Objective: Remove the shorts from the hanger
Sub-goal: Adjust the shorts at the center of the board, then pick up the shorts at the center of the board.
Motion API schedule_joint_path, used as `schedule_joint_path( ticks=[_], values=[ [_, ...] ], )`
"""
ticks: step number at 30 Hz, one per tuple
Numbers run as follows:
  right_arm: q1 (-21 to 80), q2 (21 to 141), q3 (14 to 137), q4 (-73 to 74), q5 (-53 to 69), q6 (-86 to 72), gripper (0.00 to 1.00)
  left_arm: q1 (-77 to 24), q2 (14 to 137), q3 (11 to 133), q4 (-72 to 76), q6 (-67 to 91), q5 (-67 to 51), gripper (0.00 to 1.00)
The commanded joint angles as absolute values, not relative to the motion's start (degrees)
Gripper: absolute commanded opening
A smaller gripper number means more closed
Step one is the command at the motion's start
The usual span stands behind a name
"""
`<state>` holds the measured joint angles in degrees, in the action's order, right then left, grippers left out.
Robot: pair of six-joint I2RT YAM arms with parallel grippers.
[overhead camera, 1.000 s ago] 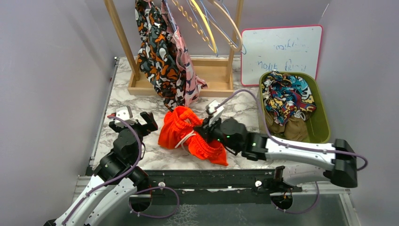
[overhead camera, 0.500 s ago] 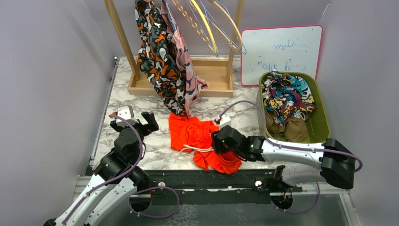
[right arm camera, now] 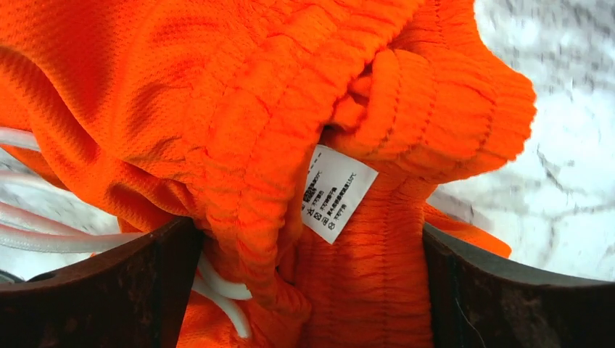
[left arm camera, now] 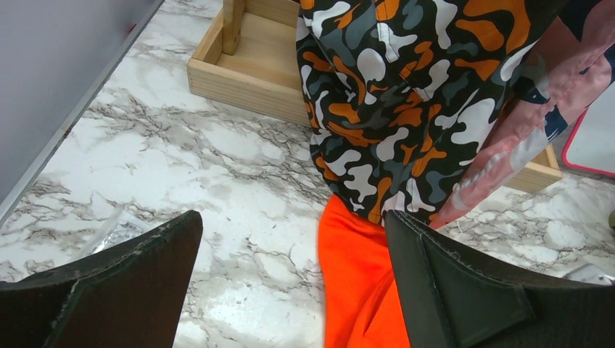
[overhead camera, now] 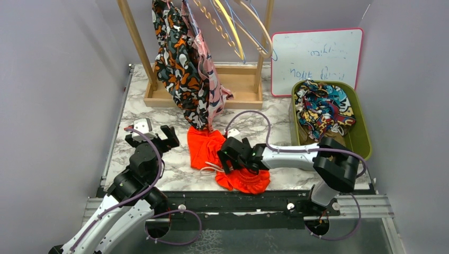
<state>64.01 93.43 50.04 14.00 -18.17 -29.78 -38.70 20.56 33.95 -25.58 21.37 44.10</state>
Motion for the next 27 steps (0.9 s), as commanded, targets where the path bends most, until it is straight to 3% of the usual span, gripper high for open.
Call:
schedule_joint_path(
  ticks=[1, 9, 15, 21, 27],
  values=[
    [63.9, 99.8, 52.7, 18.4, -20.1, -29.3, 0.92, -38.4, 21.1, 33.7, -23.7, 20.3, 42.7, 0.99],
    [64.0, 101.7, 50.9, 20.1, -28.9, -31.4, 0.39, -38.4, 21.5, 33.6, -23.4, 19.9, 42.6, 0.99],
    [64.0, 85.7, 46.4, 13.5, -30.7, -28.5, 0.05, -38.4, 22.4, 33.6, -23.4, 19.5, 42.4, 0.99],
    [63.8, 64.7, 42.1, 9.4, -37.6, -25.7, 0.03, -38.4, 22.4, 33.6, -23.3, 19.4, 42.0, 0.99],
    [63.9, 54.6, 47.0, 19.6, -48.6, -24.7, 0.01, -38.3, 22.8, 33.5, -23.0, 19.2, 41.7, 0.99]
  ],
)
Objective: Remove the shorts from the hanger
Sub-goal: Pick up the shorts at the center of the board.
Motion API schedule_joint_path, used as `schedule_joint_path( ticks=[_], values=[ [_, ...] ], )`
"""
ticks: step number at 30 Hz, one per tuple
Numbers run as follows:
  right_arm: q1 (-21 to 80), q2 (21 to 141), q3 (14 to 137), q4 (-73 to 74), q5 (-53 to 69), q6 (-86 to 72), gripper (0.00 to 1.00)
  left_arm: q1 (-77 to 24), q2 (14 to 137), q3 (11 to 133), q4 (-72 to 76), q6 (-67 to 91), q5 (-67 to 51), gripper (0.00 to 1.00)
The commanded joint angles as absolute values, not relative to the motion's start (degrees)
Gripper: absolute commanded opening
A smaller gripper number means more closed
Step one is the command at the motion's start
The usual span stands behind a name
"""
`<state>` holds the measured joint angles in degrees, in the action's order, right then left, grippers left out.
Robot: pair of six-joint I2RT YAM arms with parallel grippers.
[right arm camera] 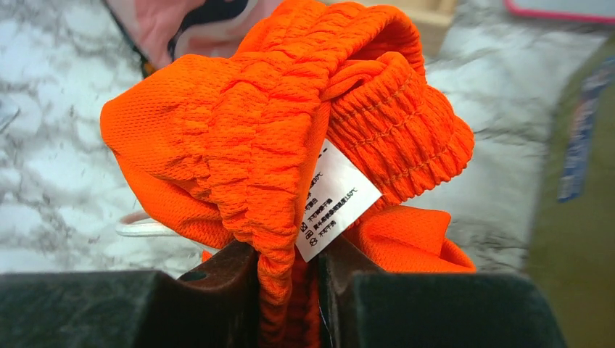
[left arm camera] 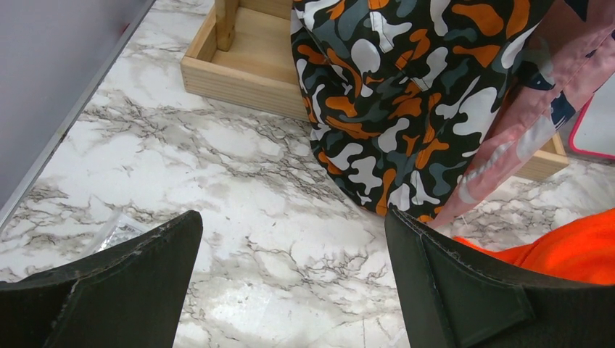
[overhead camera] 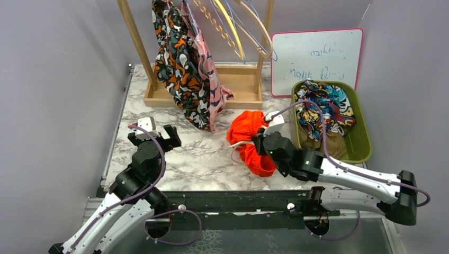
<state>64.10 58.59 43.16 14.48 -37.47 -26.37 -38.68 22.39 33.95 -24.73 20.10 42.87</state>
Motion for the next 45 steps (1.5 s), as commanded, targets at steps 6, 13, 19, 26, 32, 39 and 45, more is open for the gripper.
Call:
schedule_joint_path(
  ticks=[6, 13, 19, 26, 32, 39, 45],
  values=[
    [63.9, 48.9, 53.7, 25.1, -57.9, -20.1, 0.01, -38.3, 23.2, 33.5, -22.8, 19.1, 41.3, 0.99],
    [63.9, 48.7, 59.5, 21.1, -72.7, -7.5, 0.01, -38.3, 23.3, 33.4, -22.7, 19.1, 41.1, 0.99],
    [58.5, 49.8, 61.2, -1.8, -69.5, 20.5, 0.01, -38.2, 23.9, 33.4, -22.6, 18.8, 40.7, 0.99],
    [39.3, 59.5, 73.5, 21.4, -59.6, 7.9, 0.01, -38.2, 23.8, 33.4, -22.6, 18.7, 40.5, 0.99],
    [32.7, 52.8, 71.7, 21.0, -60.8, 3.1, 0.01, -38.1, 23.6, 33.3, -22.2, 18.5, 40.3, 0.99],
    [32.6, 50.8, 75.7, 30.2, -69.1, 4.2, 0.01, -38.0, 23.5, 33.3, -21.8, 18.1, 38.8, 0.99],
    [32.6, 48.9, 72.9, 40.4, -70.5, -2.5, 0.01, -37.9, 22.5, 33.1, -21.6, 18.3, 38.6, 0.99]
  ],
)
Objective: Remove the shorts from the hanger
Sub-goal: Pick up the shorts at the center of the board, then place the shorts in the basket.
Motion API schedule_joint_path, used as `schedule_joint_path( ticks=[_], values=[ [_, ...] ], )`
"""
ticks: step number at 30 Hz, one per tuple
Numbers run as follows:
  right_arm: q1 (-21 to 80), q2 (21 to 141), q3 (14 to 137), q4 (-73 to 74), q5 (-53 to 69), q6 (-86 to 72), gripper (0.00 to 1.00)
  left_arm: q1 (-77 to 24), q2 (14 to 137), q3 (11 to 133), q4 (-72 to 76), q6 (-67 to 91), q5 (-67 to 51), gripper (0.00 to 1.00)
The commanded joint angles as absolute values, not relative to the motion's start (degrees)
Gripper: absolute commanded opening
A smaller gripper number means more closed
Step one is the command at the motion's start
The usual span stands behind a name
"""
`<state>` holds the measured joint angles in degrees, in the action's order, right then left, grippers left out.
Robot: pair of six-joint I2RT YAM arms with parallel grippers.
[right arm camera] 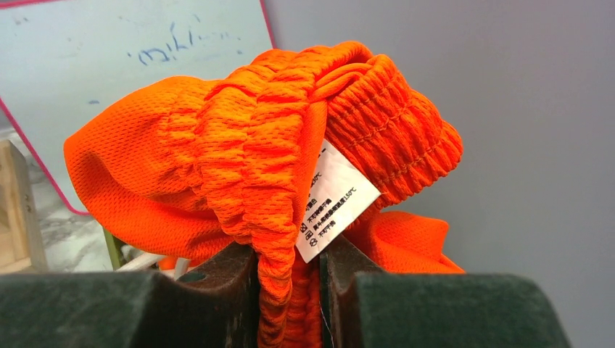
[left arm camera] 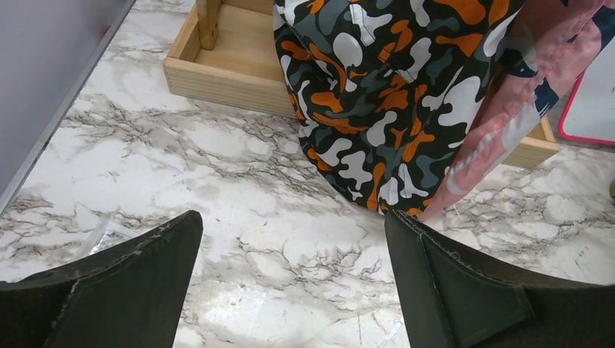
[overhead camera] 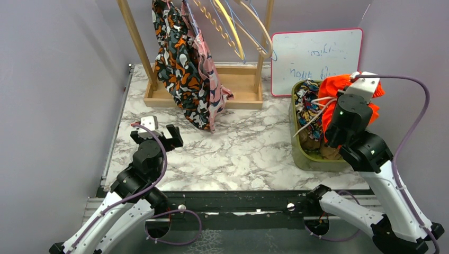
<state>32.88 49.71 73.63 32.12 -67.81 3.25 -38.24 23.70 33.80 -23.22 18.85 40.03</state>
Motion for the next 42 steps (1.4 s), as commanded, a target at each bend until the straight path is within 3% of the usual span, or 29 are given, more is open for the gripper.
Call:
schedule_joint_path(
  ticks=[1, 4, 7, 11, 14, 21, 25, 32, 36, 37, 38, 42],
  values=[
    [32.6, 50.0, 72.9, 44.5, -69.5, -6.4, 0.01, -37.9, 22.3, 33.1, -21.5, 18.3, 38.5, 0.99],
    [32.2, 53.7, 71.8, 53.6, -67.0, -16.1, 0.01, -37.9, 22.2, 33.0, -21.3, 18.2, 38.0, 0.99],
    [28.4, 55.6, 67.7, 48.6, -61.5, -15.9, 0.01, -37.9, 22.4, 33.0, -21.3, 18.2, 37.6, 0.99],
    [15.4, 57.8, 61.6, 36.9, -47.4, -10.0, 0.01, -37.8, 22.0, 33.0, -21.2, 18.3, 37.4, 0.99],
    [12.8, 59.9, 63.6, 37.5, -44.3, -15.3, 0.01, -37.8, 21.8, 32.9, -21.1, 18.4, 37.3, 0.99],
    [3.2, 62.0, 62.5, 35.0, -46.7, -20.0, 0.05, -37.5, 22.5, 33.0, -20.7, 17.9, 36.3, 0.99],
    [2.2, 59.0, 54.0, 29.6, -48.4, -23.1, 0.06, -37.4, 22.1, 32.9, -20.5, 18.0, 36.2, 0.99],
    [1.8, 67.7, 49.3, 30.8, -42.4, -29.9, 0.12, -37.3, 22.1, 32.9, -20.4, 17.9, 35.4, 0.99],
    [1.8, 67.2, 51.8, 32.7, -43.3, -30.2, 0.37, -37.2, 21.6, 32.8, -20.3, 17.9, 35.5, 0.99],
    [1.8, 66.2, 52.5, 33.2, -43.5, -30.1, 0.58, -37.2, 21.5, 32.8, -20.3, 17.9, 35.5, 0.99],
    [1.8, 65.1, 53.5, 33.9, -43.6, -29.9, 0.70, -37.2, 21.5, 32.8, -20.3, 17.9, 35.4, 0.99],
    [1.8, 60.4, 57.9, 36.6, -42.4, -27.9, 0.82, -36.9, 21.5, 32.8, -20.2, 17.9, 35.0, 0.99]
  ],
)
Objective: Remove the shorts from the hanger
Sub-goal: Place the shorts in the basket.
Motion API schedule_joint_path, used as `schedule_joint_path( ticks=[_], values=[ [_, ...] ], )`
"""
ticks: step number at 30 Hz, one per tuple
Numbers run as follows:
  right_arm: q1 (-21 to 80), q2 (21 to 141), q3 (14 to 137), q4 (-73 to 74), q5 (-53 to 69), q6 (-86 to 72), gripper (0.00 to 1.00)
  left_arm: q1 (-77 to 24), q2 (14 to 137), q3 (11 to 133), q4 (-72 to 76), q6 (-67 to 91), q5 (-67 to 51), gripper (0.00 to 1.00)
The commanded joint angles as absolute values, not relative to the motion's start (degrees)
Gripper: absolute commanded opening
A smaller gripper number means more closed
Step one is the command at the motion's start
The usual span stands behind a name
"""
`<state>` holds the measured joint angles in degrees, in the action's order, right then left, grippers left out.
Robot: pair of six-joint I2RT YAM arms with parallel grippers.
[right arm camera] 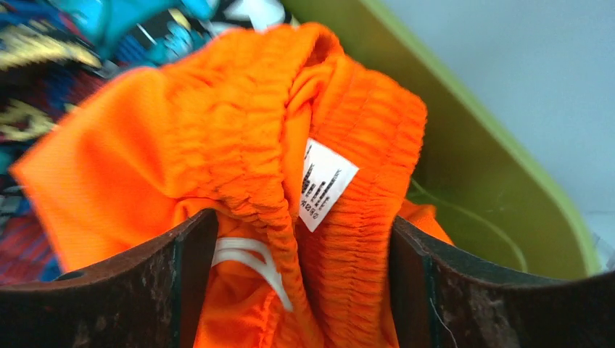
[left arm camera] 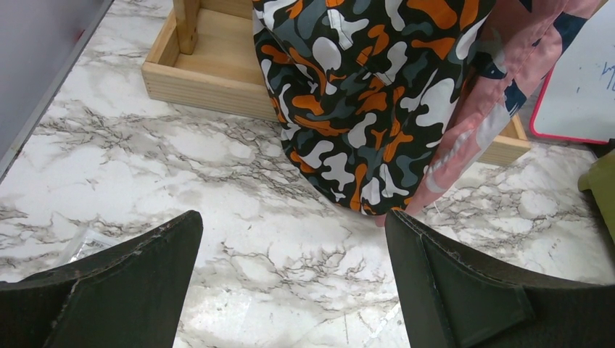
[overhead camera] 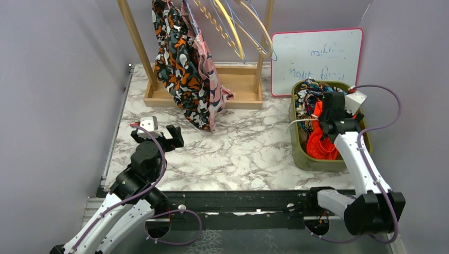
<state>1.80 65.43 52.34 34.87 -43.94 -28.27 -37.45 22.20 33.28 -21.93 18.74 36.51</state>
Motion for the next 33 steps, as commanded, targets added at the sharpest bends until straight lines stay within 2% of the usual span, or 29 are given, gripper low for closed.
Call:
schedule_joint_path(
  ticks=[1, 7, 11, 15, 26, 33],
  values=[
    [1.8, 59.5, 58.9, 37.5, -42.2, -27.5, 0.83, -36.8, 21.5, 32.8, -20.1, 17.9, 34.9, 0.99],
    [1.7, 54.7, 63.6, 41.4, -32.4, -24.5, 0.84, -36.4, 21.4, 32.7, -20.0, 17.9, 34.6, 0.99],
    [1.8, 51.5, 62.7, 41.0, -11.0, -23.8, 0.83, -36.2, 21.6, 32.7, -19.9, 17.8, 34.5, 0.99],
    [1.7, 49.7, 57.0, 39.7, 4.1, -31.3, 0.74, -35.9, 21.7, 32.7, -19.9, 17.9, 34.5, 0.99],
    [1.8, 47.4, 48.1, 37.8, 0.4, -46.7, 0.76, -35.6, 22.0, 32.6, -19.8, 17.9, 34.2, 0.99],
    [1.8, 49.2, 44.8, 31.5, -3.8, -56.0, 0.67, -35.4, 22.2, 32.6, -19.8, 17.8, 34.3, 0.99]
  ],
)
